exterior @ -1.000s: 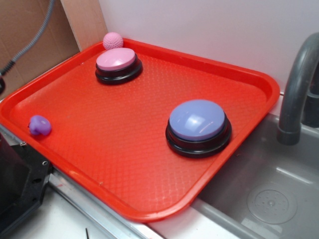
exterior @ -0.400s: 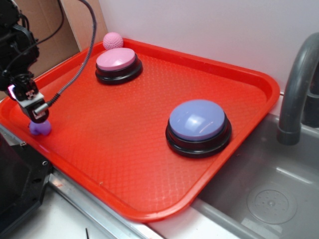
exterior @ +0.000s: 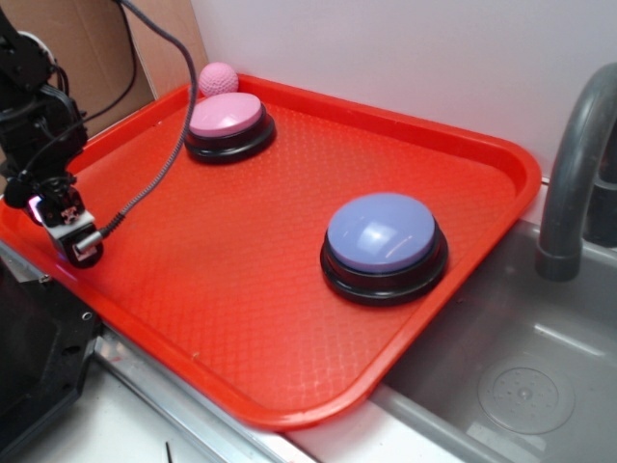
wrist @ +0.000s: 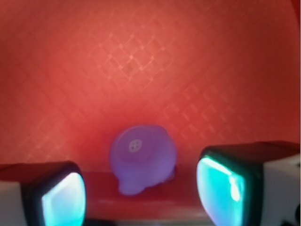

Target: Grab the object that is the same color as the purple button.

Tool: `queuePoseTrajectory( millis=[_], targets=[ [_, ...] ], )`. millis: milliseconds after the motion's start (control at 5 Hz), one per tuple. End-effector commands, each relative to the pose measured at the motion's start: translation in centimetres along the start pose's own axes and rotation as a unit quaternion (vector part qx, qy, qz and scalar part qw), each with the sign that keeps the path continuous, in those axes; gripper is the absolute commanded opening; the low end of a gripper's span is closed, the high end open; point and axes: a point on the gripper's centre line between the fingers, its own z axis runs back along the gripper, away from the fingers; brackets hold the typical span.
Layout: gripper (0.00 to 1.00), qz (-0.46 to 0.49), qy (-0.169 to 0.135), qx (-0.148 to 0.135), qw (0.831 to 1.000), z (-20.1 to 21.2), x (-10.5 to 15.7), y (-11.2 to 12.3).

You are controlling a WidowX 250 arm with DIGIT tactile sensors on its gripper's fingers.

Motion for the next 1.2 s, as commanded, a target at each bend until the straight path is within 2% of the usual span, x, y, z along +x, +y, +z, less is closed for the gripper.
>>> queuePoseTrajectory(
  millis=[0,200,400,600,800,1000],
  targets=[
    [0.0,-0.01,0.003,0.017,1.0,-0.9,0.5,0.2],
    [0.0,-0.02,-0.001,0.019,1.0,0.1,0.8,-0.1],
    [0.0,-0.028,-0.016,0.026,0.999,5.1,2.1,-1.2],
    [0.0,-0.031,-0.049,0.039,0.998,10.3,4.3,-3.6],
    [0.0,-0.024,-0.072,0.032,0.997,15.5,5.3,-5.2],
    [0.0,-0.03,-0.076,0.033,0.996,19.1,6.0,-6.3]
  ],
)
